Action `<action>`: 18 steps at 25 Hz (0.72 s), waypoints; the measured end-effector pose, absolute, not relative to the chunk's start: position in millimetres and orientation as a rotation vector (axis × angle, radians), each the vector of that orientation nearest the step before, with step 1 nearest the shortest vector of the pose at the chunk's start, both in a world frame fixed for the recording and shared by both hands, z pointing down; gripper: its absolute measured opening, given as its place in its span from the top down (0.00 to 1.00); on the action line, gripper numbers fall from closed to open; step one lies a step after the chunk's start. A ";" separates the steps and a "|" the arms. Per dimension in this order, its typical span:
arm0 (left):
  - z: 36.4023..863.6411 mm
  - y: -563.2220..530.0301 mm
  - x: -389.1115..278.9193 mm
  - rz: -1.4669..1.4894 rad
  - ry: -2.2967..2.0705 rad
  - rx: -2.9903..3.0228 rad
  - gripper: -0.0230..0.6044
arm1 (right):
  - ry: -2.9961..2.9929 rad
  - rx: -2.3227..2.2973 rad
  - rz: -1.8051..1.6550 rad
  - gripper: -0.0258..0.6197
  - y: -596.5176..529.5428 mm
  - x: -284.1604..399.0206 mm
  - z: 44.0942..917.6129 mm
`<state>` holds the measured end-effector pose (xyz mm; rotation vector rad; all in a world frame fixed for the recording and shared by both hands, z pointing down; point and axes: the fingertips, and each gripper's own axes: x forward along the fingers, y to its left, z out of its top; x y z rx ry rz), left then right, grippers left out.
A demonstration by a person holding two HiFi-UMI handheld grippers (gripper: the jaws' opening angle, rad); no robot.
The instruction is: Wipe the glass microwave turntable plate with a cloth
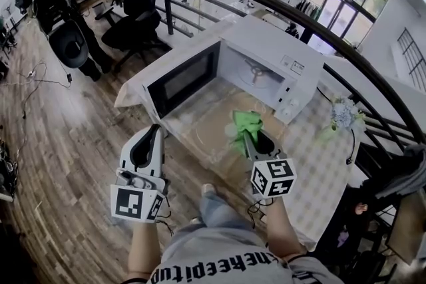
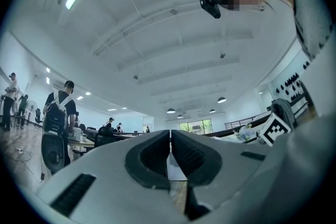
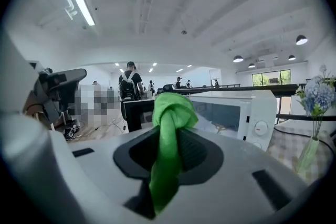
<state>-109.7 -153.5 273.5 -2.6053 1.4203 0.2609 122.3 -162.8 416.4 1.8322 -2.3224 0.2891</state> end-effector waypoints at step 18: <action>260.5 -138.4 -108.0 0.288 1.399 -2.597 0.94 | -2.422 1.918 -0.052 0.82 -129.9 107.8 320.3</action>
